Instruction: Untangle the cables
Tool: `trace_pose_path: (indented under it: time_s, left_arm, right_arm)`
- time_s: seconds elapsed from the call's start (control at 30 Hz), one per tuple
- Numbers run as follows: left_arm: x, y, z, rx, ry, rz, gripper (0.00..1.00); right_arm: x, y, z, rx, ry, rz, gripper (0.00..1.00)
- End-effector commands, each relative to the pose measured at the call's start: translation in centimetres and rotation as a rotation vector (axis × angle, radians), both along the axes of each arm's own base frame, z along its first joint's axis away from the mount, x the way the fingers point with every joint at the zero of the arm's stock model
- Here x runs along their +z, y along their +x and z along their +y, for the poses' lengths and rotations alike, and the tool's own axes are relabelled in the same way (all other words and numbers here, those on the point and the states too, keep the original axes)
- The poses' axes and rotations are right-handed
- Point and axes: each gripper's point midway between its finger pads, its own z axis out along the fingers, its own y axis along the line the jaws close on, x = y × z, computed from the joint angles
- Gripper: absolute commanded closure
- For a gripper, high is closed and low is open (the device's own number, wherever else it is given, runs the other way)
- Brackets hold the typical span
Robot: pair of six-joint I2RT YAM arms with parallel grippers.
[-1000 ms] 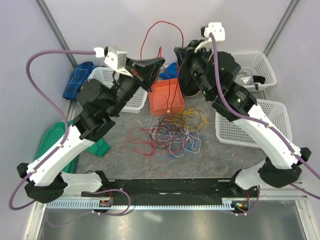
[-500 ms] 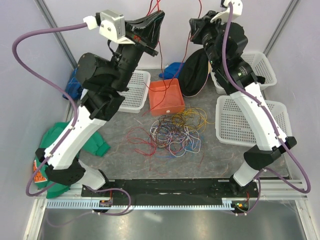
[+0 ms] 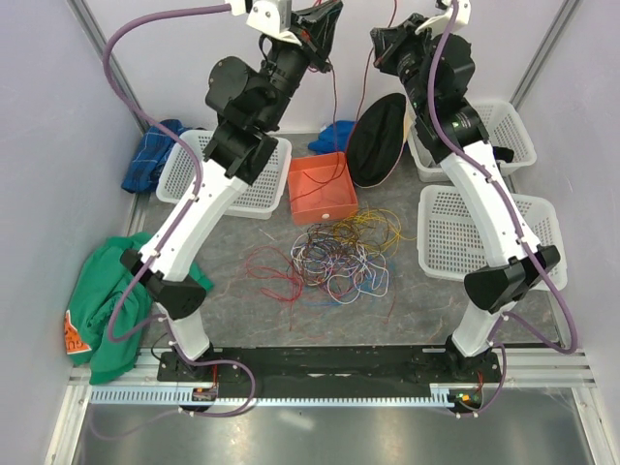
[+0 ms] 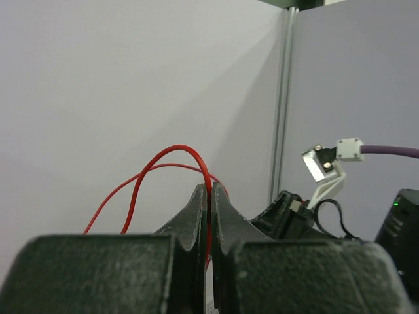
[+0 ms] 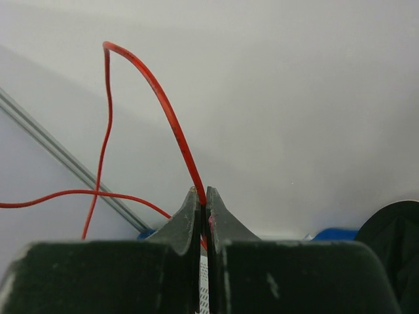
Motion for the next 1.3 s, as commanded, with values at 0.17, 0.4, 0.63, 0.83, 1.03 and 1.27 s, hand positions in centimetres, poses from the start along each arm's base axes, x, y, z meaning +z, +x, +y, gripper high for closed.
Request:
trace_pose_path:
  time_s: [0.17, 0.4, 0.63, 0.83, 1.03, 1.27]
  left_arm:
    - [-3.4, 6.6, 1.5, -0.058, -0.082, 0.085, 0.98]
    - [-10.2, 10.3, 0.5, -0.061, -0.046, 0.2, 0.98]
    - [-20.4, 10.7, 1.0, -0.048, -0.057, 0.38, 0.98]
    - [-25.4, 10.3, 3.7, 0.073, -0.066, 0.483, 0.98]
    - [-25.5, 8.7, 6.4, 0.164, -0.034, 0.498, 0.98]
    - [-22.7, 5.5, 7.6, 0.136, -0.007, 0.511, 0.98]
  right_arm:
    - [-3.7, 4.2, 0.1, 0.04, 0.063, 0.011, 1.0]
    - [-9.7, 6.2, 0.8, 0.05, 0.041, 0.083, 1.0]
    - [-19.7, 6.7, 2.9, 0.135, 0.068, 0.227, 1.0]
    - [-25.2, 5.8, 4.5, 0.186, 0.045, 0.296, 1.0]
    - [-28.9, 5.5, 5.5, 0.209, 0.028, 0.349, 1.0]
    - [-32.0, 6.0, 6.0, 0.204, 0.014, 0.373, 1.0]
